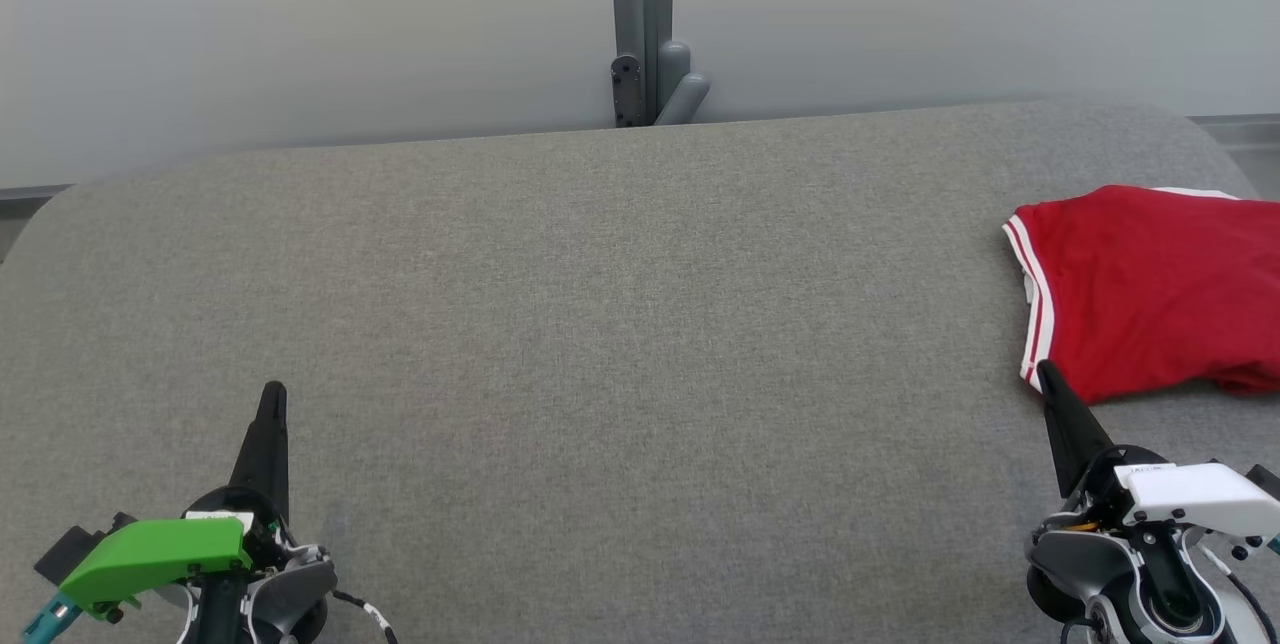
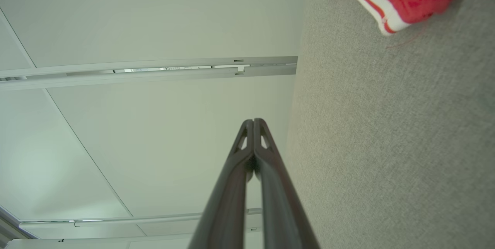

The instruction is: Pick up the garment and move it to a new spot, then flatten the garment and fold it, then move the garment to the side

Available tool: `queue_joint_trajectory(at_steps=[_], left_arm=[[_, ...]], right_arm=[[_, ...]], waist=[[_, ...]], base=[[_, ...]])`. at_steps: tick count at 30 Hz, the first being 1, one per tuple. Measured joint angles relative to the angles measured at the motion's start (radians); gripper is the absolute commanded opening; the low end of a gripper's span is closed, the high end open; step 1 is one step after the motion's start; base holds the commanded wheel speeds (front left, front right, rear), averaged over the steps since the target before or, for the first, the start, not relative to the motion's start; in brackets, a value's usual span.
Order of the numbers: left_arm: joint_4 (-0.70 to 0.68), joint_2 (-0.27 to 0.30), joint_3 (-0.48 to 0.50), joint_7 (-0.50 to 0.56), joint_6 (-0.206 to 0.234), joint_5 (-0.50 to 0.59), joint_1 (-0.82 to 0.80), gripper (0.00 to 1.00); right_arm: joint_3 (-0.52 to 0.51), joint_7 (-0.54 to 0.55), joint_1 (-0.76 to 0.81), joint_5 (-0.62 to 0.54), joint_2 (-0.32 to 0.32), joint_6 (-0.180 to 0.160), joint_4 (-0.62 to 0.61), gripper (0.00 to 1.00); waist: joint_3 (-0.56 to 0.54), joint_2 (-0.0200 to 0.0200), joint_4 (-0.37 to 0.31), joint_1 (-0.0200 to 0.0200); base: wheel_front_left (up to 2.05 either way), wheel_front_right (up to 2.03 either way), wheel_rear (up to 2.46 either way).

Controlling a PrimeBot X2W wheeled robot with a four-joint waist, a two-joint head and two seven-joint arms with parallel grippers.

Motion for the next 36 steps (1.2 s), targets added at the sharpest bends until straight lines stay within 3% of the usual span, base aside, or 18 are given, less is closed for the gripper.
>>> queue_joint_trajectory(at_steps=[36], left_arm=[[0.000,-0.001,0.001,0.000,0.000,0.000,0.000,0.00]], right_arm=[[0.000,0.000,0.000,0.000,0.000,0.000,0.000,0.00]], waist=[[0.000,0.0000,0.000,0.0000]], base=[[0.00,0.00,0.00]])
